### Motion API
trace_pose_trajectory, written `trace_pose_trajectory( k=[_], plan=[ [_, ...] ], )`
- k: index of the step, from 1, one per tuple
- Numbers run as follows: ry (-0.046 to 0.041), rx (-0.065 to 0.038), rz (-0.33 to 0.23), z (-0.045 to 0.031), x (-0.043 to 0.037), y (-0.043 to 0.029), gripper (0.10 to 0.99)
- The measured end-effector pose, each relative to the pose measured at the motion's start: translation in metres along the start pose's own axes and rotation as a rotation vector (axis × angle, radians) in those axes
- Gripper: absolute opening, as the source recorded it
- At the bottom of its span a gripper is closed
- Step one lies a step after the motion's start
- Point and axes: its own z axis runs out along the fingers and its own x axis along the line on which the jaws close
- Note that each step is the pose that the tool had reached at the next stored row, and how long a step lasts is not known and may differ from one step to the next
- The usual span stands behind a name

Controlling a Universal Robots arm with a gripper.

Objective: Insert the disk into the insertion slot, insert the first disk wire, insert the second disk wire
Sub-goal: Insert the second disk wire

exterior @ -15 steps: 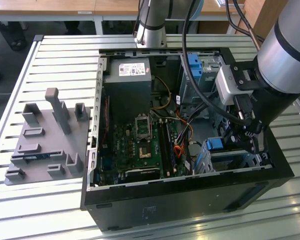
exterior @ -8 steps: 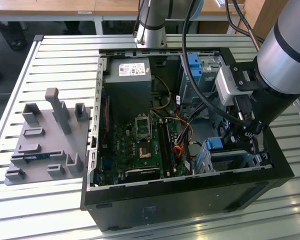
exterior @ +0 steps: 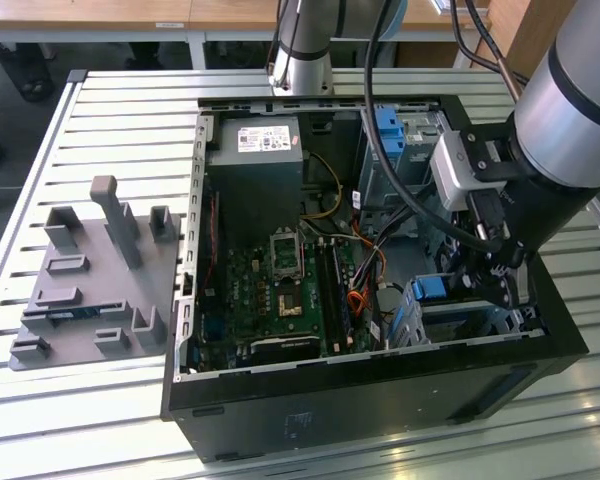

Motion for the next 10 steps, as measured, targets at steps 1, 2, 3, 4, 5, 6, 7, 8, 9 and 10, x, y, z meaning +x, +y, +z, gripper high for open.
trace_pose_trajectory(
  k=[1, 2, 3, 4, 5, 6, 7, 8, 9, 10],
  plan=[
    [0.0, 0.0, 0.0, -0.0008, -0.0001, 0.0, 0.224],
    [0.0, 0.0, 0.0, -0.0016, -0.0002, -0.0001, 0.224],
    [0.0, 0.0, 0.0, -0.0025, -0.0004, -0.0001, 0.224],
    [0.0, 0.0, 0.0, -0.0034, -0.0005, -0.0001, 0.224],
    [0.0, 0.0, 0.0, -0.0043, -0.0006, -0.0001, 0.224],
    [0.0, 0.0, 0.0, -0.0053, -0.0007, -0.0002, 0.224],
    [0.0, 0.0, 0.0, -0.0065, -0.0009, -0.0002, 0.224],
    [0.0001, 0.0, 0.0, -0.0083, -0.0012, -0.0003, 0.224],
    [0.0001, 0.0, 0.0, -0.0099, -0.0014, -0.0003, 0.224],
    [-0.0001, 0.0, 0.0, -0.0114, -0.0016, -0.0004, 0.224]
  ],
)
